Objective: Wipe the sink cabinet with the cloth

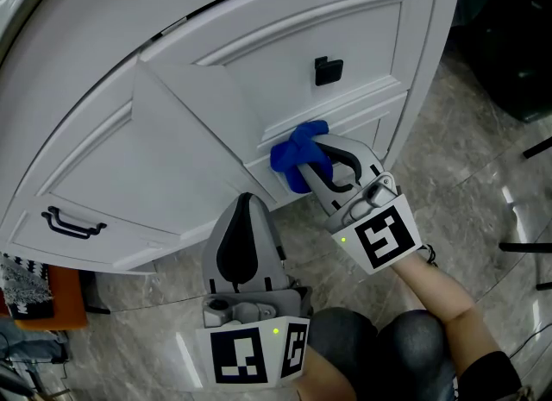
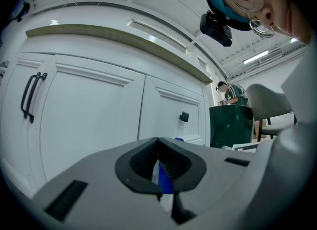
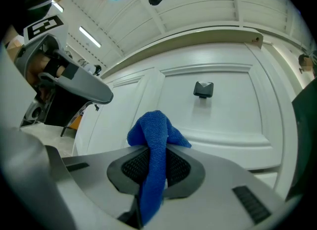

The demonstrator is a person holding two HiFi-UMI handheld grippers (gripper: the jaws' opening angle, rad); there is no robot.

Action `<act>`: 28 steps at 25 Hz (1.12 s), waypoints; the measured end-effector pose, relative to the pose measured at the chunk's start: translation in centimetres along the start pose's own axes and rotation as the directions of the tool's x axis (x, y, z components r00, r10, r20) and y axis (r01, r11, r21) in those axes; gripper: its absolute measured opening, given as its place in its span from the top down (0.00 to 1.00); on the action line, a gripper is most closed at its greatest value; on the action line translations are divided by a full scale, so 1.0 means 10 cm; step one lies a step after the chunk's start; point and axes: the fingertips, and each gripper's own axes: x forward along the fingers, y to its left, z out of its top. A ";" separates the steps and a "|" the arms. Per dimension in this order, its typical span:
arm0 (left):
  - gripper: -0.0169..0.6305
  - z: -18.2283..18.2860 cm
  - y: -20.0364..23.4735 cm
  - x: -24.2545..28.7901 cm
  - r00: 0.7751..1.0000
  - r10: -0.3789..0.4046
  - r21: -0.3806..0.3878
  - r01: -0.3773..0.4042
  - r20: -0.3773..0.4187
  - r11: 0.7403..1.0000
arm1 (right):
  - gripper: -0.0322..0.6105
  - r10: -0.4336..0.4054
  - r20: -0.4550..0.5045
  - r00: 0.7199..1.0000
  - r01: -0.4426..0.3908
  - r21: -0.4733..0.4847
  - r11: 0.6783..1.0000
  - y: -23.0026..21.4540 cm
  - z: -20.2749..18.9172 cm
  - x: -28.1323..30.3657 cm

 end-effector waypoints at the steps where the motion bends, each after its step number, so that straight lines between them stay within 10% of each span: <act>1: 0.97 0.00 0.00 0.00 1.000 -0.001 0.000 0.001 0.000 1.000 | 0.86 -0.006 0.002 1.000 0.006 0.003 1.000 -0.02 0.00 -0.01; 28: 0.97 -0.04 -0.19 0.11 0.999 -0.035 0.017 0.035 -0.016 0.999 | 0.86 -0.132 0.003 0.991 0.132 -0.023 0.991 -0.49 -0.12 -0.26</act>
